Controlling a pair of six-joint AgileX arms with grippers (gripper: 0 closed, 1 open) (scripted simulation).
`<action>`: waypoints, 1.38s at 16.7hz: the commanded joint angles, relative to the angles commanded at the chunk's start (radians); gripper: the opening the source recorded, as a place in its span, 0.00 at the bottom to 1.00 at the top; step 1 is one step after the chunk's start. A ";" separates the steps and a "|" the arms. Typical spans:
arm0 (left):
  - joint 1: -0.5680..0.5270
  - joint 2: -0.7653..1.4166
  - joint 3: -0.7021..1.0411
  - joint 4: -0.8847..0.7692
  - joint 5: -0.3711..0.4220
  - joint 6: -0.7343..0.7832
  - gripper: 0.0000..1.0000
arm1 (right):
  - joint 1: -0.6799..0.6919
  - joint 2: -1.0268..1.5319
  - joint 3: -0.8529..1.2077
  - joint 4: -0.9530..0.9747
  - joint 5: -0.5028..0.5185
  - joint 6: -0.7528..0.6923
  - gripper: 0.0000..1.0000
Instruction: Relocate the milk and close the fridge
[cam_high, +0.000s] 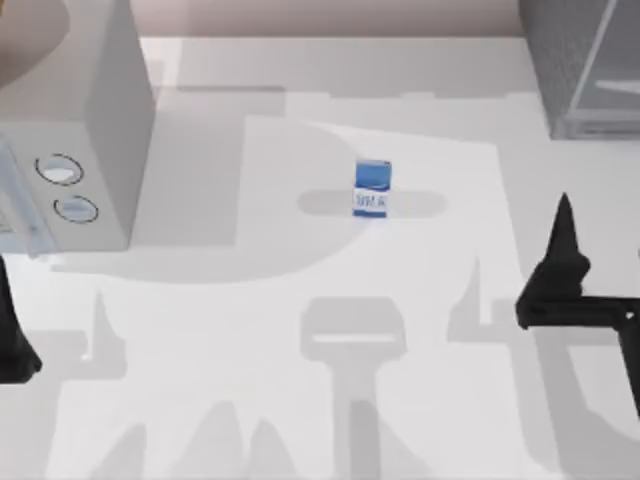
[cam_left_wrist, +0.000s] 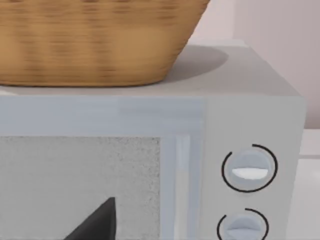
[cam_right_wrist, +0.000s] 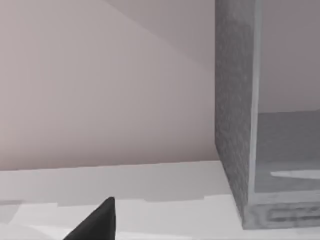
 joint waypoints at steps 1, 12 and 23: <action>0.000 0.000 0.000 0.000 0.000 0.000 1.00 | -0.001 0.074 0.048 0.033 0.007 0.001 1.00; 0.000 0.000 0.000 0.000 0.000 0.000 1.00 | -0.056 1.184 0.676 0.423 0.043 -0.004 1.00; 0.000 0.000 0.000 0.000 0.000 0.000 1.00 | -0.091 1.506 0.898 0.544 0.026 -0.009 1.00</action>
